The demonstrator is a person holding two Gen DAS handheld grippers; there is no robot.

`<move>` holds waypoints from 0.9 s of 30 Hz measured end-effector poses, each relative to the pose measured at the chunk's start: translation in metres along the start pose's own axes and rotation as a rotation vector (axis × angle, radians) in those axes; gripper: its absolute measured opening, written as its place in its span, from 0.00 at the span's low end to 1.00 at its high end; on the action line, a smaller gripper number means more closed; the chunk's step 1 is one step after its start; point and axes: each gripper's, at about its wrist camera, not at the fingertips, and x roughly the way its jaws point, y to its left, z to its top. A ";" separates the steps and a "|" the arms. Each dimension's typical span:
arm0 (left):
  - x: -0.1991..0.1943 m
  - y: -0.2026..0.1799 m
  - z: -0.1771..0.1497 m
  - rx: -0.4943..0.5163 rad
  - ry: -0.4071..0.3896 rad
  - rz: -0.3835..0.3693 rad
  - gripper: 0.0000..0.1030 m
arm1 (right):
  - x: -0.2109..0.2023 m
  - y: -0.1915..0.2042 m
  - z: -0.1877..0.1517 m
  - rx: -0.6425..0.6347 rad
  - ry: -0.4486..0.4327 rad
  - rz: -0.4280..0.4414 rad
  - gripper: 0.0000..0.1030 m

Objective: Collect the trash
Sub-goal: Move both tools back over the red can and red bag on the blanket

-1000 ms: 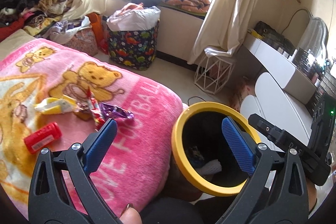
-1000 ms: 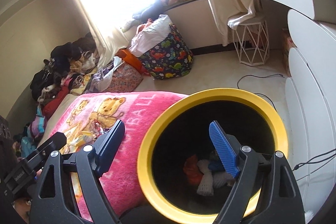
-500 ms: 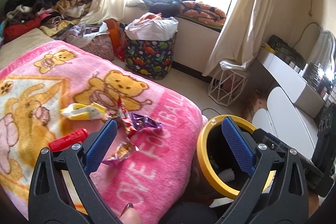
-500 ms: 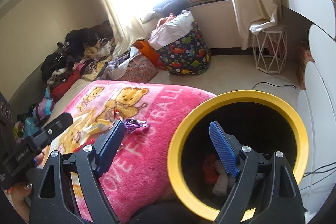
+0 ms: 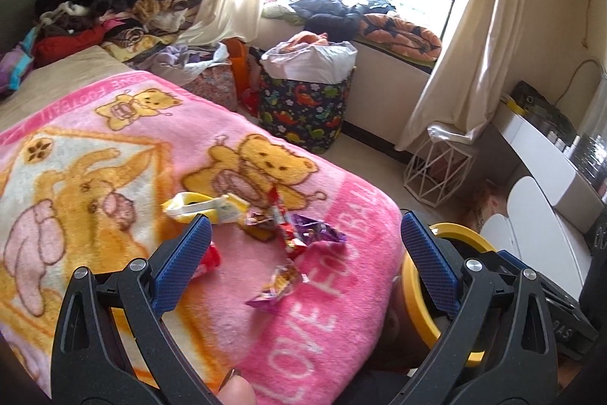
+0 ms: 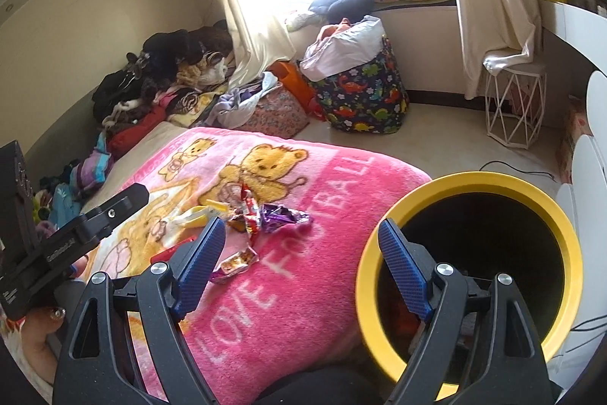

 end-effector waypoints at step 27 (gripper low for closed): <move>0.038 0.106 -0.027 -0.011 0.118 0.199 0.89 | 0.101 0.061 -0.013 -0.120 0.160 0.075 0.62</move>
